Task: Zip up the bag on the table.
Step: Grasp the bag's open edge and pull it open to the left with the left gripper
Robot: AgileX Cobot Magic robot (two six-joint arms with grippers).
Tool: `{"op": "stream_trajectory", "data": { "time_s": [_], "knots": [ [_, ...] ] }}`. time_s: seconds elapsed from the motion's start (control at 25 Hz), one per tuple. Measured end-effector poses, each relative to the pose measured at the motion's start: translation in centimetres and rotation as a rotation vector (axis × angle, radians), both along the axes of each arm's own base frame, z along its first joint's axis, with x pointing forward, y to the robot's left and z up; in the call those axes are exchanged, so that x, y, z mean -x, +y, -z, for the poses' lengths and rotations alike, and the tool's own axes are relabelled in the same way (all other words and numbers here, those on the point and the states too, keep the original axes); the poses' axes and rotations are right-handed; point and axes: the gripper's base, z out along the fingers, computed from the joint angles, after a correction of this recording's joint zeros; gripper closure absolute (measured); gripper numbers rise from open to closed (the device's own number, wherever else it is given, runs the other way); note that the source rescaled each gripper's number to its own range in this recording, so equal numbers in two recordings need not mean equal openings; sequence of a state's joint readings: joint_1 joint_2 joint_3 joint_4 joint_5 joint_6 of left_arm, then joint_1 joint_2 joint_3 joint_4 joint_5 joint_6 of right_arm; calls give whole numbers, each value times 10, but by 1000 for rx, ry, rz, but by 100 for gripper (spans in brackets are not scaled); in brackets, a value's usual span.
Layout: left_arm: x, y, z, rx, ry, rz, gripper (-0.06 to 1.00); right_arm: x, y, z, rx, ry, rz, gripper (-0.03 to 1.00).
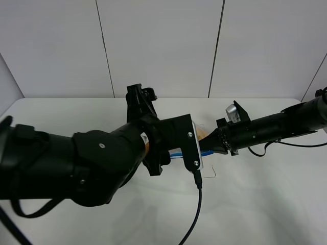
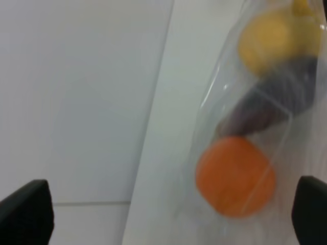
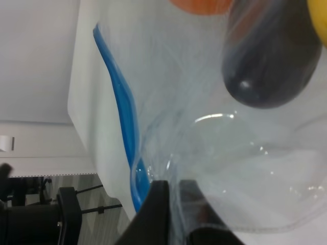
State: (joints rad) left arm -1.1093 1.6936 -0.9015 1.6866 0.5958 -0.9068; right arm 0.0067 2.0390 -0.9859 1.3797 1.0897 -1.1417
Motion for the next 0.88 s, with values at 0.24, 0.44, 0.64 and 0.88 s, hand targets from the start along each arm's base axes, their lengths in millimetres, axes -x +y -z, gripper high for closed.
{"op": "stream_trajectory", "data": {
  "time_s": [0.24,0.44,0.64,0.88],
  "knots": [
    [-3,-10,29,9,42,-18,-2,0,0,0,-1,2,2,97],
    [8,-25,45,-30,50,25,-1,-1,0,-1,-9,2,12,97],
    [12,-42,57,-51,55,55,0,-2,1,-3,-36,5,28,97],
    [3,-60,63,-49,30,41,1,-1,2,-5,-60,14,17,97]
  ]
}}
